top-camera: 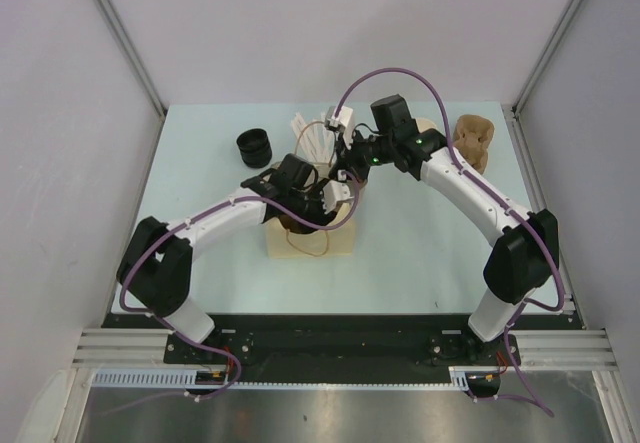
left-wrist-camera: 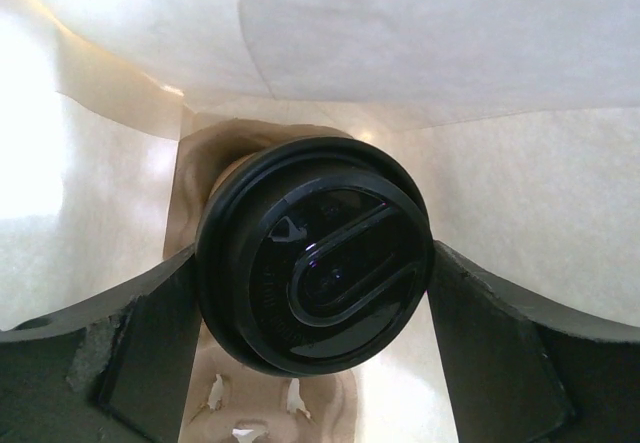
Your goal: Pack the takeout coffee
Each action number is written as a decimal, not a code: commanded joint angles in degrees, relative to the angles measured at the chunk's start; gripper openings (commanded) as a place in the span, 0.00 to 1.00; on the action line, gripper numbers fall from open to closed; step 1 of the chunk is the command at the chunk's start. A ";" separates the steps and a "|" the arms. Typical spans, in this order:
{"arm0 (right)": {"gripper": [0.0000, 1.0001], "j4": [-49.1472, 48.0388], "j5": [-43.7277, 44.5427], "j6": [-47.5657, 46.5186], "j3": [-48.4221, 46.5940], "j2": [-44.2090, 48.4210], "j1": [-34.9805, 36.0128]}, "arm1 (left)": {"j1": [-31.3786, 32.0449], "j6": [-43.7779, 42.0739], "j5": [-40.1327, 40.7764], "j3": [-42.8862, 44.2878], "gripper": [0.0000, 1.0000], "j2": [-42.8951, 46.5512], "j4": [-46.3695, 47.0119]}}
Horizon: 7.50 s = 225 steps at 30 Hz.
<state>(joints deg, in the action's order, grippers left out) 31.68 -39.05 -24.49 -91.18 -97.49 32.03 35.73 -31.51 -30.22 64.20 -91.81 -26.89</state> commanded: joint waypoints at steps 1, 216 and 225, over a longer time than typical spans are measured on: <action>0.00 8.66 -1.47 0.06 0.47 -1.74 0.40 | 0.48 1.45 5.08 1.27 0.86 4.26 5.88; 0.72 37.93 12.59 8.67 -11.13 6.53 -24.82 | -13.31 48.73 23.10 53.83 0.40 -48.73 14.15; 0.75 38.19 12.86 8.85 -11.74 6.17 -25.09 | -14.37 50.49 21.87 55.85 0.39 -50.31 12.48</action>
<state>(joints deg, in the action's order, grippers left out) 69.56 -26.76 -16.29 -100.01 -91.29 7.46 22.13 17.10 -6.92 116.90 -141.38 -13.72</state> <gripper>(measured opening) 0.743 0.394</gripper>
